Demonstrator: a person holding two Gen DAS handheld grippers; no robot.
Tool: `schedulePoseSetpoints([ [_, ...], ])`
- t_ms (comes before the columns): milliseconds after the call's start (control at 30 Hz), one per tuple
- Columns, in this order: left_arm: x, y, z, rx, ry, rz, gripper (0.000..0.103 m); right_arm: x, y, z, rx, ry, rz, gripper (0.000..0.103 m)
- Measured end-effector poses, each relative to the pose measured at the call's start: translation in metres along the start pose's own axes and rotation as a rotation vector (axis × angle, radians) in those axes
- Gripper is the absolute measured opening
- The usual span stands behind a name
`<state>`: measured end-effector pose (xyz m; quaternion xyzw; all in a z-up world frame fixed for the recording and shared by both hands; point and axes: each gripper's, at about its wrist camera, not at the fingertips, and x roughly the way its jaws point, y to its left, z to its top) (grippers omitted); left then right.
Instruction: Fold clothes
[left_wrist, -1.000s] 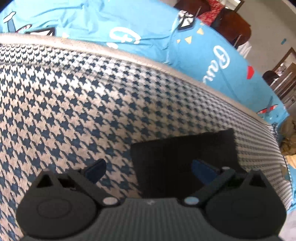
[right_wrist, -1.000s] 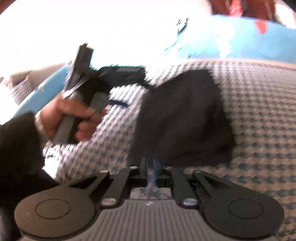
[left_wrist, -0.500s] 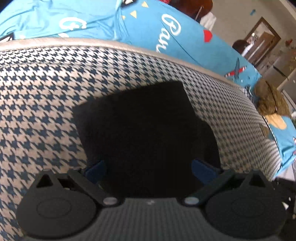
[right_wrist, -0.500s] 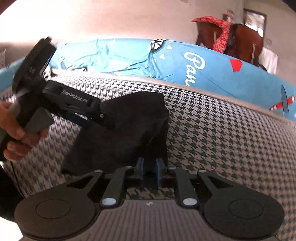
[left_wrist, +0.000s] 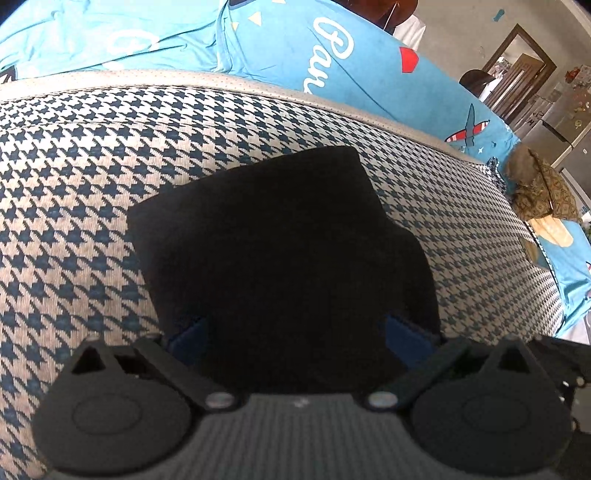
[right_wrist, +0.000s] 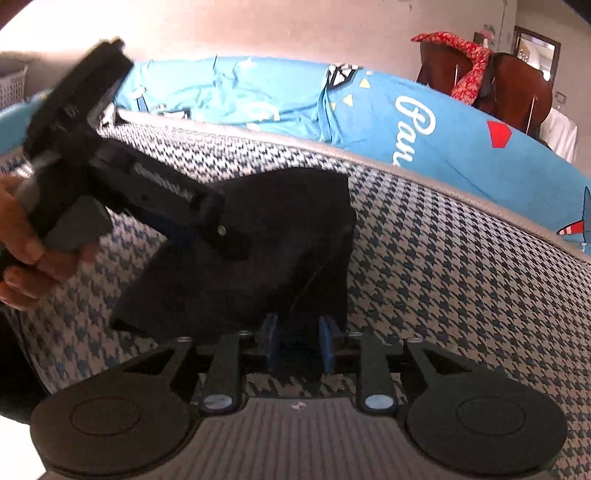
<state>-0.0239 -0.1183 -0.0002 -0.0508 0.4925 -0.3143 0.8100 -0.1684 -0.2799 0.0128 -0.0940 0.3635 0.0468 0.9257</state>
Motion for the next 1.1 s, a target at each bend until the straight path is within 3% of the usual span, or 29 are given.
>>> schedulePoseSetpoints([
  [167,0.004,0.001,0.001,0.006,0.007,0.004,0.103,0.009,-0.004,-0.001,0.003,-0.005,-0.044,0.023],
  [200,0.005,0.001,0.001,0.007,0.009,0.005,0.103,0.009,-0.01,0.0,0.047,-0.005,-0.022,0.013],
  [267,0.007,0.001,0.001,0.009,0.012,0.007,0.103,0.009,-0.022,0.002,0.139,-0.004,0.026,0.011],
  [467,0.012,-0.005,-0.001,0.075,0.029,0.032,0.103,0.017,-0.087,-0.012,0.662,0.01,0.244,0.009],
  [600,0.013,-0.009,-0.004,0.12,0.038,0.049,0.103,0.02,-0.113,-0.022,0.852,0.015,0.276,0.007],
  [700,0.014,-0.011,-0.005,0.145,0.043,0.055,0.103,0.023,-0.116,-0.024,0.834,0.085,0.124,0.011],
  [867,0.011,-0.014,-0.009,0.186,0.049,0.066,0.103,0.015,-0.112,-0.024,0.765,0.069,0.13,0.011],
  [967,0.007,-0.015,-0.013,0.2,0.05,0.064,0.103,0.002,-0.102,-0.02,0.686,-0.017,0.117,0.011],
  [1033,0.003,-0.015,-0.014,0.192,0.048,0.039,0.103,-0.008,-0.097,-0.015,0.647,-0.087,0.158,0.011],
  [1100,-0.002,-0.016,-0.014,0.178,0.044,-0.002,0.103,-0.01,-0.092,-0.012,0.62,-0.109,0.254,0.011],
])
